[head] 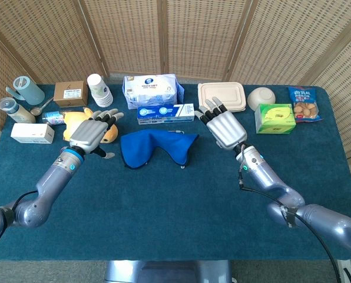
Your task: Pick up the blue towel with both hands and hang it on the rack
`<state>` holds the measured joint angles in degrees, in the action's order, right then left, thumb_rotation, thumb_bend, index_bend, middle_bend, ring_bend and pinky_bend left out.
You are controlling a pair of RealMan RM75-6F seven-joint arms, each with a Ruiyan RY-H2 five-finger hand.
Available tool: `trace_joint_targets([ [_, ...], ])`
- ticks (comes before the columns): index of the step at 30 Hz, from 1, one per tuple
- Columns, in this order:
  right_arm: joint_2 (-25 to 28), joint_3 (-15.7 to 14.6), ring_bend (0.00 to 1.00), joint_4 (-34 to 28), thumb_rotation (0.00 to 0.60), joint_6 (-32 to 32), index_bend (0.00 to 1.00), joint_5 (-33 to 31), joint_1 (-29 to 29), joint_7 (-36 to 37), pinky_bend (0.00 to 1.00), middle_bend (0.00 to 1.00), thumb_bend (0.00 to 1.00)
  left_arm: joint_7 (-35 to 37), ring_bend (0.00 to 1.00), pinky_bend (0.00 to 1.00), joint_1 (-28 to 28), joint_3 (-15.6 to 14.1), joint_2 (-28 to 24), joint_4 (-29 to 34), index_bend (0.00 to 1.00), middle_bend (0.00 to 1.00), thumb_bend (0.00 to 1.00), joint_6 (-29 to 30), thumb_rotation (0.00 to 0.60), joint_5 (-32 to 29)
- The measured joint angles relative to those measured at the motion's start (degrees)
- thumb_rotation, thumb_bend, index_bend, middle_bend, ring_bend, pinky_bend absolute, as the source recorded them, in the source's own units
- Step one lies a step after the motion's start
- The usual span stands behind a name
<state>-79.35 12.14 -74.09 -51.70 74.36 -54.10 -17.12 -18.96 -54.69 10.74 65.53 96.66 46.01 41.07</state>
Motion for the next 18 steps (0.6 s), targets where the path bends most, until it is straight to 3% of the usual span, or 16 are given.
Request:
trace_joint_targets([
  [8, 0.97, 0.23, 0.0, -2.15, 0.6, -1.48, 0.12, -0.48, 1.16, 0.16, 0.0, 0.14, 0.03, 1.89, 0.0, 0.0, 4.51, -0.31, -0.55, 2.15, 0.0, 0.0, 0.05, 8.82, 0.6, 5.83],
  [18, 3.56, 0.66, 0.0, -6.15, 0.6, -7.13, 0.14, -0.41, 5.16, 2.35, 0.0, 0.13, 0.09, 6.15, 0.0, 0.0, 14.56, -2.06, -3.51, 8.6, 0.0, 0.0, 0.05, 22.72, 0.6, 16.97],
])
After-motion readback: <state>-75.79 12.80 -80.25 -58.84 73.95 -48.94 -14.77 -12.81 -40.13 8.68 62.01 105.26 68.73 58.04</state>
